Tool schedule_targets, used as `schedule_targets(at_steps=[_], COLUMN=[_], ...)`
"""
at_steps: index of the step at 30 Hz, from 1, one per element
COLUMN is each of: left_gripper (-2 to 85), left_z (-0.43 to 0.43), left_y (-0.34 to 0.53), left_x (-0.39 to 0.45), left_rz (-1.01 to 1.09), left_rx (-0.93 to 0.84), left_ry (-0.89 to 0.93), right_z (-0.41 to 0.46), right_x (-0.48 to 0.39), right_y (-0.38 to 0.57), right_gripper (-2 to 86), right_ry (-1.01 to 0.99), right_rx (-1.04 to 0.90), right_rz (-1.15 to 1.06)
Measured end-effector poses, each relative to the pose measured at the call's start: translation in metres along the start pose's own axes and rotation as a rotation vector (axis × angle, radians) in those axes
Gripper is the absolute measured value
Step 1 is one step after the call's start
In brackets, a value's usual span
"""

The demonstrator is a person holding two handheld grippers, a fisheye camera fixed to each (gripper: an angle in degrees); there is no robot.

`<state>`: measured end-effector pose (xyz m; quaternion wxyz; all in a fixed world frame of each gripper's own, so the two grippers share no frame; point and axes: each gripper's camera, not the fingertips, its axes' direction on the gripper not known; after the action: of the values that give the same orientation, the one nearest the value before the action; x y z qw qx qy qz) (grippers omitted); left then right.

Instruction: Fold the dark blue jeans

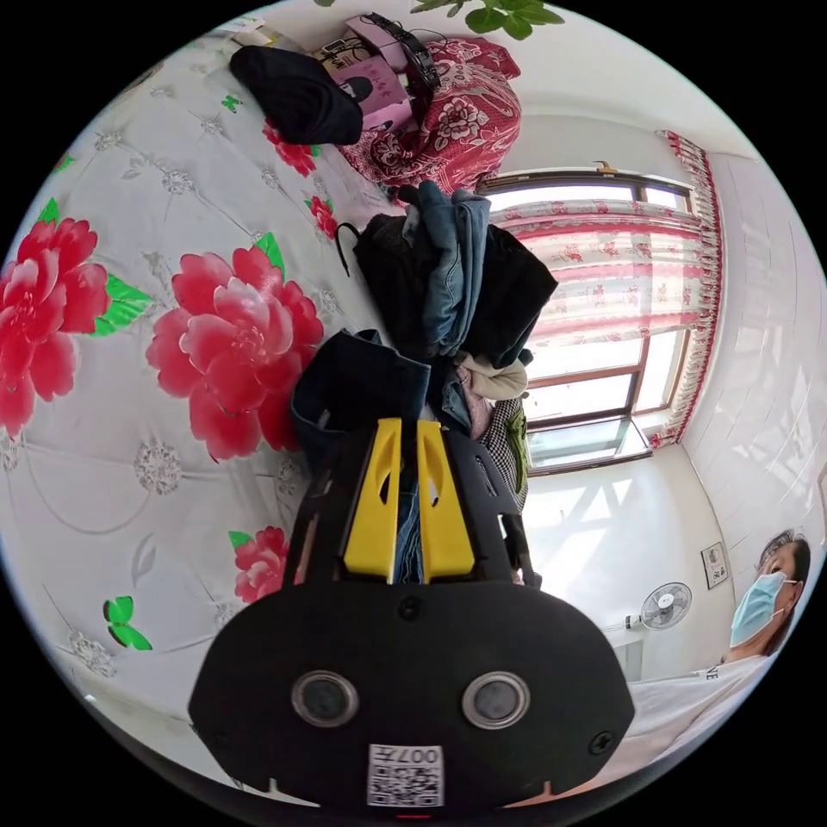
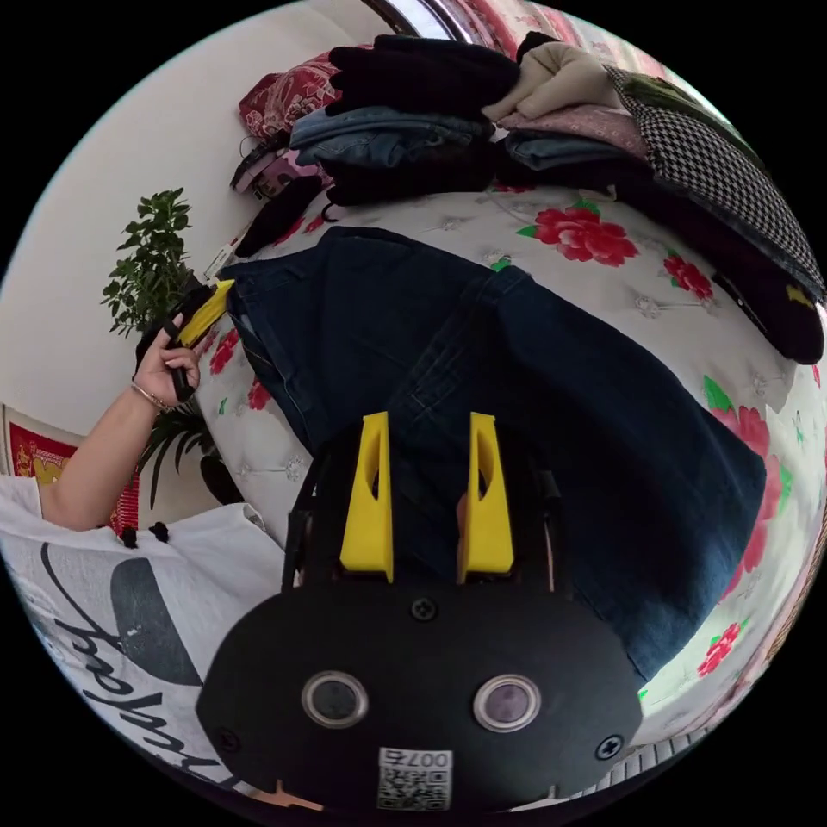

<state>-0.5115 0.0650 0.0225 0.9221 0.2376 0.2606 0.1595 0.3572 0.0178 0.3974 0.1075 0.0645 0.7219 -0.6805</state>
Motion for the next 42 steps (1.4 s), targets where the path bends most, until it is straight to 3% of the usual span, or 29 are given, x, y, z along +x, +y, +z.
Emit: schedule_targets(at_steps=[4, 5, 7, 8, 11, 14, 20, 22, 27, 33, 35, 37, 42], left_gripper=[-0.3, -0.3, -0.4, -0.4, -0.5, -0.4, -0.4, -0.5, -0.5, -0.5, -0.5, -0.5, -0.2], left_z=[-0.005, -0.005, 0.001, 0.004, 0.021, 0.042, 0.06, 0.061, 0.07, 0.095, 0.101, 0.11, 0.137], left_y=[0.004, 0.004, 0.006, 0.007, 0.01, 0.01, 0.017, 0.019, 0.025, 0.034, 0.037, 0.04, 0.05], left_x=[0.003, 0.003, 0.007, 0.009, 0.03, 0.05, 0.062, 0.064, 0.071, 0.075, 0.079, 0.084, 0.115], left_rz=[0.003, 0.004, 0.007, 0.007, 0.071, 0.119, 0.128, 0.135, 0.166, 0.167, 0.176, 0.189, 0.309], left_rx=[-0.004, -0.005, -0.012, -0.016, -0.037, -0.066, -0.064, -0.06, -0.065, -0.066, -0.068, -0.073, -0.144], left_ry=[-0.033, -0.034, -0.007, 0.01, 0.061, 0.07, 0.071, 0.06, 0.039, 0.054, 0.048, 0.049, 0.069], right_z=[0.029, 0.028, 0.019, 0.015, -0.003, -0.007, 0.034, 0.036, 0.022, 0.011, 0.02, 0.05, 0.03], right_x=[0.01, 0.009, 0.002, -0.001, -0.003, 0.013, 0.028, 0.034, 0.021, 0.039, 0.04, 0.051, 0.066], right_y=[-0.018, -0.017, -0.017, -0.017, -0.016, -0.022, -0.035, -0.038, -0.028, -0.02, -0.023, -0.021, -0.002], right_gripper=[1.2, 1.0, 0.6, 0.6, 2.1, 4.4, 1.5, 0.5, 1.1, 5.3, 5.0, 4.0, 3.0], right_ry=[-0.014, -0.056, -0.323, -0.331, -0.313, -0.156, -0.012, -0.086, -0.209, -0.076, -0.051, -0.016, -0.102], right_rx=[-0.098, -0.099, -0.088, -0.063, 0.046, 0.086, -0.084, -0.152, -0.081, 0.051, -0.004, -0.178, -0.094], right_rz=[0.029, 0.004, -0.057, -0.064, -0.015, 0.028, -0.028, -0.039, -0.15, -0.086, -0.132, -0.127, -0.173])
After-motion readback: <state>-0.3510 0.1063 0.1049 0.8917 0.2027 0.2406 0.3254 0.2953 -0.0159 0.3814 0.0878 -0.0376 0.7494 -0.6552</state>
